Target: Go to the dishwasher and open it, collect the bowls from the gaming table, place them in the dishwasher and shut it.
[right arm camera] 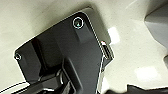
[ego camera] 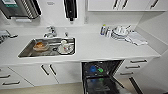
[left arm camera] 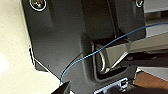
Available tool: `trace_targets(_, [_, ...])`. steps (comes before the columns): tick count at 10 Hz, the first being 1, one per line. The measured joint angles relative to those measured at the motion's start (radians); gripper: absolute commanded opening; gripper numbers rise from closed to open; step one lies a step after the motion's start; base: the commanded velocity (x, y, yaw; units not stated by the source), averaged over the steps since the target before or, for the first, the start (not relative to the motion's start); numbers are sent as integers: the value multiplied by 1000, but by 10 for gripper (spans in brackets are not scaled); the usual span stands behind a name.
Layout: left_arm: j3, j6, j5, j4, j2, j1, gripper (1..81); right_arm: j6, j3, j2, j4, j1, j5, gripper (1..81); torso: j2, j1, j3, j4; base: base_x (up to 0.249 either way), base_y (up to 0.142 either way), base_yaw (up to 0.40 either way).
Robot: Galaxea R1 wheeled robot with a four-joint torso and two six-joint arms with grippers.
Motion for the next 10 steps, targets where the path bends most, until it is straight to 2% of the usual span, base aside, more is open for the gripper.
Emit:
trace_targets(3, [-1, 0, 11, 1, 1, 13, 811, -13, -49, 29, 0, -38, 11, 811, -104, 65, 1, 0, 0, 0, 0])
trace_targets(7, [-28, 0, 13, 3, 11, 19, 811, -25, -155, 127, 0, -63, 16, 811, -243, 153, 1, 0, 0, 0, 0])
trace_targets(10, [17, 0, 9, 3, -17, 20, 811, -32, -188, 200, 0, -69, 16, 811, -344, 215, 2, 0, 0, 0, 0])
